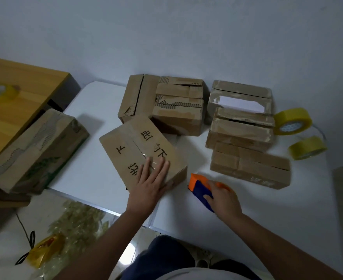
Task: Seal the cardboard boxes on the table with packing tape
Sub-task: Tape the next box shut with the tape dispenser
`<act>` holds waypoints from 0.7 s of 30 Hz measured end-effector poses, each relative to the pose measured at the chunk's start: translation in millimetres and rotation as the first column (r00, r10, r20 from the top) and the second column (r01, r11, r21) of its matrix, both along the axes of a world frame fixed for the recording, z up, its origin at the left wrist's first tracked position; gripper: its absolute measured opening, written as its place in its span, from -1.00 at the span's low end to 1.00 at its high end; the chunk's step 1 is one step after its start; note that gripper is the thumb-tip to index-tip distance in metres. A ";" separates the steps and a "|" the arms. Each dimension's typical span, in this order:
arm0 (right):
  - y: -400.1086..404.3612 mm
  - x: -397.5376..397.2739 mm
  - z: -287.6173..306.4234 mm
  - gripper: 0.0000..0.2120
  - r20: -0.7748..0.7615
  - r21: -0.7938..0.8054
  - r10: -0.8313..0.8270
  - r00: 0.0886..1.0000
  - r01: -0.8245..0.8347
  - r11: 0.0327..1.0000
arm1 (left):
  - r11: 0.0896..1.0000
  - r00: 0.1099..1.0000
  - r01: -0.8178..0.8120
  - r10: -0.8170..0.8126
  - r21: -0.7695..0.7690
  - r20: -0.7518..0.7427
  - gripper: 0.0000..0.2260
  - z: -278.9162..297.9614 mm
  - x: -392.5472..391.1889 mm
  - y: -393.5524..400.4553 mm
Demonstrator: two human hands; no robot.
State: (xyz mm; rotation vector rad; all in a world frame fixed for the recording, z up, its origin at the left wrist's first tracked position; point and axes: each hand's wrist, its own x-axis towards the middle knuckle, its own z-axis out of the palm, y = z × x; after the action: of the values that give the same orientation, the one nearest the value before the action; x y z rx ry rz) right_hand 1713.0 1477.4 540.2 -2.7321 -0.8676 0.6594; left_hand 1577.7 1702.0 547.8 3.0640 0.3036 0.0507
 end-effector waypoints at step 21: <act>95.9 -36.1 10.2 -0.70 -0.532 0.249 0.005 0.847 0.150 0.957 | 0.992 0.986 -0.120 0.123 0.034 -0.115 -0.05 6.9 -41.0 15.0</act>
State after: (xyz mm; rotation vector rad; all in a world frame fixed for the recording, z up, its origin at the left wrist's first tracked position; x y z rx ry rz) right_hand 1676.9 1573.3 550.4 -2.1455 -0.6532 1.1061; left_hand 1536.7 1717.0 554.7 3.0773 0.4999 -0.1203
